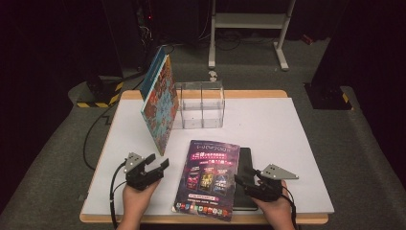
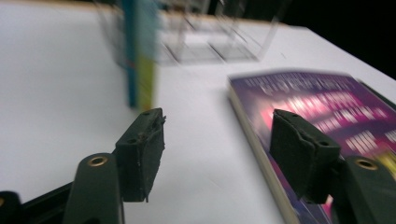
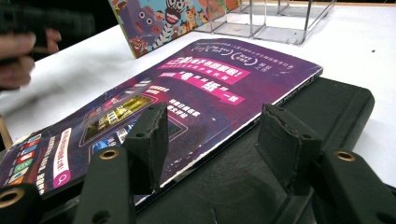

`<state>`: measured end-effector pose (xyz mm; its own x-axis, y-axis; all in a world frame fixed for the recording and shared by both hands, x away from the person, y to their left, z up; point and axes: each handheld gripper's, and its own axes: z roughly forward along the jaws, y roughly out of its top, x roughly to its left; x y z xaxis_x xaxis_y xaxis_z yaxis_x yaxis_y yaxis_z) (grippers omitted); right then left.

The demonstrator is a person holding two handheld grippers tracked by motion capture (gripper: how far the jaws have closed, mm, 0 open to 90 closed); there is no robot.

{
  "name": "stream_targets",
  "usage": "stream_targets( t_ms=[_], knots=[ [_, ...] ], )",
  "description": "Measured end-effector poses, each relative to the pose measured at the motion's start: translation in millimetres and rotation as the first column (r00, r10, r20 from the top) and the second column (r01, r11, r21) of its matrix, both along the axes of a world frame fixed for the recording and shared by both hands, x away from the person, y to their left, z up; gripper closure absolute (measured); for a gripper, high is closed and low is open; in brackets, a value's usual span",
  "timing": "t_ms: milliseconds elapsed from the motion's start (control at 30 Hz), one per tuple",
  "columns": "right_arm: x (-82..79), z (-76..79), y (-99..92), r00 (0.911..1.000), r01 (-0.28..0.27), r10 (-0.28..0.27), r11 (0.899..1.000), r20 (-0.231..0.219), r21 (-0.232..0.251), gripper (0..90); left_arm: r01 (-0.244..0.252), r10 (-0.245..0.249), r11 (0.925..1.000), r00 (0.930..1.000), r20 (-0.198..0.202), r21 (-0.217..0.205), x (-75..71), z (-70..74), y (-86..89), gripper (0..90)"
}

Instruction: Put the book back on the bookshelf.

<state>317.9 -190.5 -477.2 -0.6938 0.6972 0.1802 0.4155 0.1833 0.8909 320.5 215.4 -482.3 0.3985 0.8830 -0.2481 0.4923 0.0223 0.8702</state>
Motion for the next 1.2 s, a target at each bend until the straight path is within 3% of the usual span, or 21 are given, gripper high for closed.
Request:
stream_targets(
  t_ms=[133, 300, 367, 400, 433, 500, 567, 733, 833, 900, 1033, 1200],
  knots=[
    [0.4, -0.3, -0.1, 1.0000, 0.006, -0.006, 1.000, -0.001, -0.009, 42.0, 0.066, -0.068, 0.9974, 0.9952, -0.070, -0.030, -0.6, -12.5, -16.7, 31.6],
    [-0.5, -2.1, 0.9, 1.0000, 0.006, -0.006, 1.000, 0.001, -0.028, 42.0, 0.149, -0.153, 0.9881, 0.9755, -0.158, -0.038, 2.5, -21.9, -40.7, 28.6],
    [-0.5, -2.9, 1.4, 1.0000, 0.006, -0.006, 0.999, -0.002, -0.034, 42.1, 0.180, -0.180, 0.9834, 0.9633, -0.198, -0.019, 4.7, -25.3, -51.5, 26.7],
    [-0.4, -3.2, 1.6, 1.0000, 0.006, -0.006, 0.999, -0.003, -0.036, 42.1, 0.183, -0.182, 0.9829, 0.9619, -0.204, -0.014, 5.4, -25.4, -54.4, 25.9],
    [-0.3, -3.4, 1.7, 1.0000, 0.006, -0.006, 0.999, -0.004, -0.037, 42.1, 0.187, -0.188, 0.9820, 0.9593, -0.210, -0.028, 6.3, -24.8, -55.3, 26.0],
    [-0.3, -3.8, 1.9, 1.0000, 0.006, -0.006, 0.999, -0.006, -0.040, 42.2, 0.204, -0.213, 0.9769, 0.9475, -0.238, -0.064, 9.2, -25.0, -57.3, 26.9],
    [-0.2, -4.2, 2.4, 0.9999, 0.007, -0.008, 0.999, -0.008, -0.042, 42.2, 0.213, -0.227, 0.9735, 0.9435, -0.241, -0.085, 9.4, -25.2, -59.4, 28.1],
    [0.6, -5.7, 3.6, 0.9997, 0.011, -0.012, 0.999, -0.020, -0.052, 42.2, 0.216, -0.231, 0.9726, 0.9414, -0.246, -0.086, 9.5, -25.2, -60.0, 29.1],
    [1.4, -6.1, 3.9, 0.9996, 0.018, -0.019, 0.998, -0.021, -0.060, 41.8, 0.239, -0.257, 0.9658, 0.9344, -0.247, -0.100, 9.1, -25.6, -62.9, 29.1],
    [2.2, -6.0, 3.5, 0.9993, 0.029, -0.030, 0.997, -0.021, -0.067, 40.4, 0.263, -0.284, 0.9578, 0.9264, -0.247, -0.116, 9.3, -25.9, -66.0, 29.0],
    [4.9, -5.4, 0.6, 0.9966, 0.078, -0.080, 0.993, -0.018, -0.086, 35.6, 0.302, -0.323, 0.9453, 0.9186, -0.227, -0.123, 8.8, -22.8, -76.3, 28.9],
    [10.2, -6.2, -8.2, 0.9824, 0.173, -0.178, 0.981, -0.056, -0.091, 26.4, 0.363, -0.379, 0.9245, 0.9062, -0.187, -0.118, 7.7, -16.3, -91.0, 28.8]
  ],
)
